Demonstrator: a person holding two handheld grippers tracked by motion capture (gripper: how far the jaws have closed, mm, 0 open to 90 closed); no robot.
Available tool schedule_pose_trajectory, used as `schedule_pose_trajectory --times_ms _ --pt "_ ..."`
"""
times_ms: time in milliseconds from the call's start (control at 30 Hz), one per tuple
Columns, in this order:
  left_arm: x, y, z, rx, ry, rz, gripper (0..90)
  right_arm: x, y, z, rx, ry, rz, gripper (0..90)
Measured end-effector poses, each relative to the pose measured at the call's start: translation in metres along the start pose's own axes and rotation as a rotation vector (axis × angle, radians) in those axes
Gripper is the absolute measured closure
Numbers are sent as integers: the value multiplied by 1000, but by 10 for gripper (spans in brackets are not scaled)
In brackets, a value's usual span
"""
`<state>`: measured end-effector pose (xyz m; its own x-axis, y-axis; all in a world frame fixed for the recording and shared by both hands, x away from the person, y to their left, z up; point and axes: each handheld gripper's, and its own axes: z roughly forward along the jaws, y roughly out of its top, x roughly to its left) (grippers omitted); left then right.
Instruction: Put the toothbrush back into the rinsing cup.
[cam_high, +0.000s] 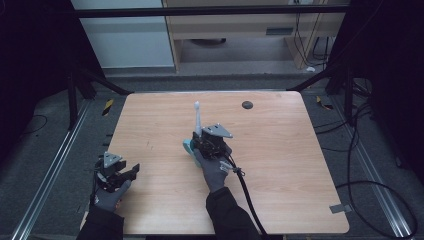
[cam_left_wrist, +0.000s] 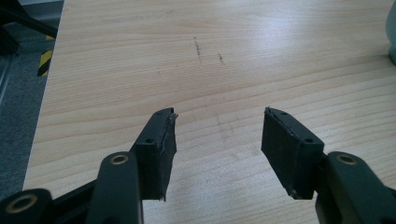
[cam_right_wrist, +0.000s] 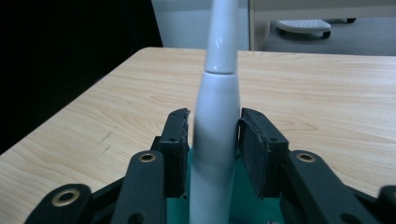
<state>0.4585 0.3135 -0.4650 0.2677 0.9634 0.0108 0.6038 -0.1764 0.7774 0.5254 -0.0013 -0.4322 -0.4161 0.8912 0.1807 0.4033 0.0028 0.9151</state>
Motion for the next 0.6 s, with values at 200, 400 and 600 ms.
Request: schedule_pose_trajectory --times_ms 200,400,600 --pt "0 0 0 0 0 -1 438 -5 9 -22 -32 22 -38 404" --pt "0 0 -1 -1 2 1 435 -33 14 -60 -33 36 -75 291" --pt "0 -1 0 -2 6 3 425 -65 -2 -86 18 36 -134 275"
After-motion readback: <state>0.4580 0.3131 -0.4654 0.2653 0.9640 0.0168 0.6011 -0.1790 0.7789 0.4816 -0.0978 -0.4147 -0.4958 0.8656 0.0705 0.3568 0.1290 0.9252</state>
